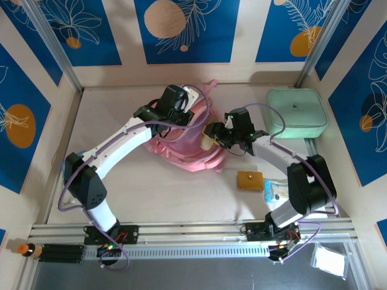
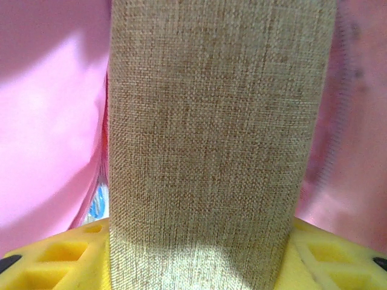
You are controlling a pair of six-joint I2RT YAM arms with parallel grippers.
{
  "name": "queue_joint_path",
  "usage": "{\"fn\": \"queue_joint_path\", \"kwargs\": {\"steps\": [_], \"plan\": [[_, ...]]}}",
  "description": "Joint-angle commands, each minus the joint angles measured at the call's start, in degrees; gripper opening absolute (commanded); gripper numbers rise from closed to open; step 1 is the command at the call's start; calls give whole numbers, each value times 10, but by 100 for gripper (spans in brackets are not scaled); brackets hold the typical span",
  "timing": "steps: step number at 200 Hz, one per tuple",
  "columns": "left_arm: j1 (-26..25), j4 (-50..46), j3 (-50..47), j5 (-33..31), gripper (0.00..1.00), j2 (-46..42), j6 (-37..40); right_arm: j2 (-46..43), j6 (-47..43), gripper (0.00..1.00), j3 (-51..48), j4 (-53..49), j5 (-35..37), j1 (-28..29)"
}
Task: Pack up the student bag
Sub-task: Place the glasses case in the student bag.
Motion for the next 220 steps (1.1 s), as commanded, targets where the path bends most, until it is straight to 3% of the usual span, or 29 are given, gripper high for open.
{"fn": "queue_joint_path", "kwargs": {"steps": [1,37,71,96,121,146,193,220], "plan": [[-5,66,45,13,0,-23,-26,46,48,44,53,54,-32,6],[3,78,51,8,0,-30,-49,144,84,45,154,39,-27,16],[17,76,61,11,0,-24,-66,213,97,73,225,43,-19,19],[26,76,56,21,0,-23,-73,193,92,81,206,45,-11,18],[33,84,45,34,0,-25,-78,156,82,82,165,27,9,13],[35,93,37,44,0,-27,-81,147,84,73,140,19,24,11],[37,93,25,54,0,-29,-88,208,79,30,205,-9,25,23],[39,85,37,72,0,-30,-99,256,94,21,235,6,39,31]]}}
